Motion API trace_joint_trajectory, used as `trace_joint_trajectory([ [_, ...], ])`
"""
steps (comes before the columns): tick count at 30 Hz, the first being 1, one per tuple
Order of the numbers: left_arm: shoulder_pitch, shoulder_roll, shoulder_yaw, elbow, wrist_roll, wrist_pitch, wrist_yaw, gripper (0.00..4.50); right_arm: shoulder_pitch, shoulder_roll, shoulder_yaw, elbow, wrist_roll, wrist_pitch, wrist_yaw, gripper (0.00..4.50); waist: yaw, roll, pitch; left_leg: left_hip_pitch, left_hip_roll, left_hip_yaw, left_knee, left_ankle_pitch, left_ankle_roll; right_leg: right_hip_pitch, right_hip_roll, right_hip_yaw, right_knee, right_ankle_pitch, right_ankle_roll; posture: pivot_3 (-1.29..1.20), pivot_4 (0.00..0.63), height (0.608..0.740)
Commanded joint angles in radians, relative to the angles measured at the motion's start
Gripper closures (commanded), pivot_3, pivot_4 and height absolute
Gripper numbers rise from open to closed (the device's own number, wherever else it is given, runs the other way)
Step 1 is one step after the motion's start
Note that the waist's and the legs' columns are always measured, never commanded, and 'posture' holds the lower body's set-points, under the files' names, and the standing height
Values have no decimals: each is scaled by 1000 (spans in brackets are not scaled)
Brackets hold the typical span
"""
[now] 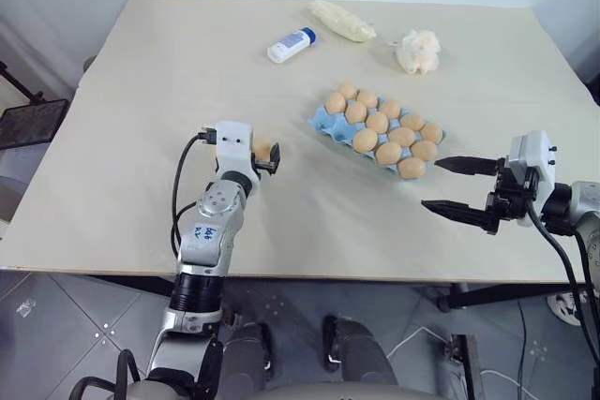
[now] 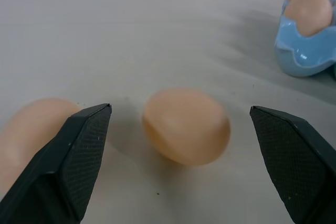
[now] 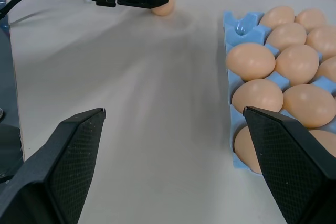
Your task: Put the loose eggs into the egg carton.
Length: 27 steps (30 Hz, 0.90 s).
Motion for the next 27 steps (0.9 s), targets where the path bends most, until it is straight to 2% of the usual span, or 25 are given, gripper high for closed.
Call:
trace_joint_trajectory([
  [1,-50,11,-11,60,21,-67,-34,0,8,-13,-37,-36,20,2,-10,90,0,0,0,0,0,0,0,0,0,0,0,0,0,0,0,0,150,740],
  [10,-135,14,-17,256,33,-171,-91,0,16,-10,-38,-43,18,7,-26,90,0,0,0,0,0,0,0,0,0,0,0,0,0,0,0,0,150,740],
  [13,-136,6,-15,271,23,-185,-107,594,27,-10,-45,-49,17,8,-38,0,0,0,0,0,0,0,0,0,0,0,0,-1,0,0,0,0,150,740],
  [18,-140,2,-15,279,28,-184,-110,2194,42,-13,-53,-54,20,6,-50,0,-1,0,0,0,0,0,0,0,0,0,0,-1,0,0,1,0,150,740],
  [19,-142,3,-15,279,28,-185,-113,2393,44,-13,-55,-55,19,6,-53,0,0,0,0,0,0,0,0,0,0,0,0,-1,0,0,1,0,150,740],
  [27,-257,13,-47,334,41,-320,-192,2521,56,-11,-64,-59,18,0,-71,0,2,0,0,0,-1,0,0,0,0,0,1,-1,0,0,1,0,150,740],
])
